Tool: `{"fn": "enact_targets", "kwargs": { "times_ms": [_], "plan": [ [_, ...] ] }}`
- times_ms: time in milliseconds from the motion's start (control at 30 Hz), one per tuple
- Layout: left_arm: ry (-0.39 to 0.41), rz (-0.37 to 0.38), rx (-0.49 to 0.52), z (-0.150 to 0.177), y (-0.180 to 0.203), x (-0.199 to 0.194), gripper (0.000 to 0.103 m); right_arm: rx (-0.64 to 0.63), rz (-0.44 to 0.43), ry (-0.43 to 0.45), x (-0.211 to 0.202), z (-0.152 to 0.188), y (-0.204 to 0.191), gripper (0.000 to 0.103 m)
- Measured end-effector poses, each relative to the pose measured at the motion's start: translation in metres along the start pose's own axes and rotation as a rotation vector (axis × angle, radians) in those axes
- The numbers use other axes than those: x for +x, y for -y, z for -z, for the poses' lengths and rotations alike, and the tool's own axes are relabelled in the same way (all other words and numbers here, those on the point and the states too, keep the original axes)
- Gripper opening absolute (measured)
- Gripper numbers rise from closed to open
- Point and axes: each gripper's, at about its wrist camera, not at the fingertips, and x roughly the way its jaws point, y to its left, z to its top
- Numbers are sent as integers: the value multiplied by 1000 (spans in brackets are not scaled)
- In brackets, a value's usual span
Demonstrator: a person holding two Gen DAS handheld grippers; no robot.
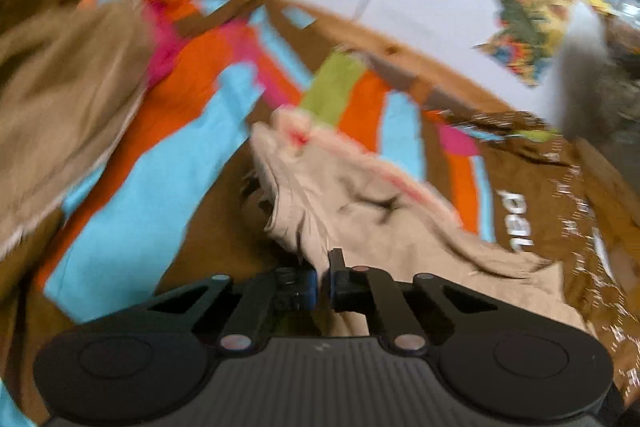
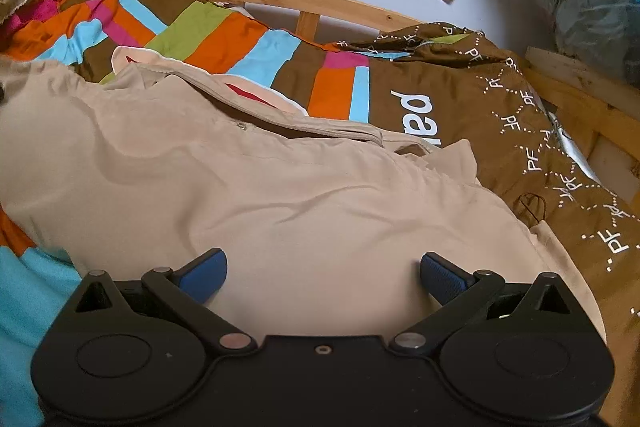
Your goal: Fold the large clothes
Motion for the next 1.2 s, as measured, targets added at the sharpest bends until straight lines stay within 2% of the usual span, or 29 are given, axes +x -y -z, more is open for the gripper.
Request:
{"fn": "enact_targets", "kwargs": {
  "times_ms": [133,233,367,467,567,667,800,933,1000,1067,1200],
  "plan": [
    [44,28,165,-7,39,-14,3,34,-15,-13,1,0,5,102],
    [37,69,198,-14,63,-16,2,51,-25,-22,1,-1,8,102],
    [-3,172,225,-31,93,-13,1,53,-28,-27,0,-2,8,102],
    [-24,237,295,-42,121,-13,0,88,-43,-1,-4,-7,16,102],
    [-47,287,400,-43,156,-13,0,215,-95,148,-23,-12,40,102],
    [-66,330,507,-35,192,-13,0,341,-133,239,-41,-19,69,102],
    [-103,380,620,-16,231,-9,0,581,-268,283,-55,-23,118,102],
    [-152,410,693,9,261,-3,0,839,-346,327,-56,-13,165,102],
    [-184,436,721,22,270,1,0,931,-406,335,-53,-6,183,102],
    [-214,464,745,34,275,5,0,1000,-500,299,-43,-1,197,102],
    [-268,529,785,60,280,9,0,1145,-638,295,-27,13,214,102]
  ]
}}
